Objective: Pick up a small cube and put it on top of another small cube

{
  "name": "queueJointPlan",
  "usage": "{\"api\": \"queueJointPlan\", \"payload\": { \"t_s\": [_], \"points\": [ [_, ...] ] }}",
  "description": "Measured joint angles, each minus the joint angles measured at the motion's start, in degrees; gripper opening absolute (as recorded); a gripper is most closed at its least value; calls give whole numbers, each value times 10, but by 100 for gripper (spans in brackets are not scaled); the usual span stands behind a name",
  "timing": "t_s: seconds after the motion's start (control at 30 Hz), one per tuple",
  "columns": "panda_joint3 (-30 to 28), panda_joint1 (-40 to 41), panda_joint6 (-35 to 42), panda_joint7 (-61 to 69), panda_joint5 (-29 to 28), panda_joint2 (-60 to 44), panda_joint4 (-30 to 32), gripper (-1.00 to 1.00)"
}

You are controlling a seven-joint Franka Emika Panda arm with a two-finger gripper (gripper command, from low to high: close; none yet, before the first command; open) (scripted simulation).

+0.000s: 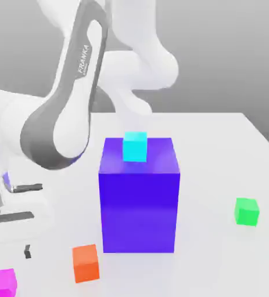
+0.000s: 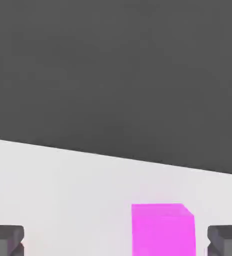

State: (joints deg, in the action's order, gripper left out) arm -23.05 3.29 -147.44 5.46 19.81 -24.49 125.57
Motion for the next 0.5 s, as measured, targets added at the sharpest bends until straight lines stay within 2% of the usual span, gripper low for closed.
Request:
{"api": "queueJointPlan", "payload": {
  "t_s": [0.13,0.17,0.37,0.5],
  "points": [
    [37,35,-56,34,35,-82,-19,0],
    [44,41,-65,40,42,-95,-23,-100],
    [48,44,-69,43,46,-102,-25,-100],
    [12,17,-25,17,9,-40,-8,-100]
  ]
}}
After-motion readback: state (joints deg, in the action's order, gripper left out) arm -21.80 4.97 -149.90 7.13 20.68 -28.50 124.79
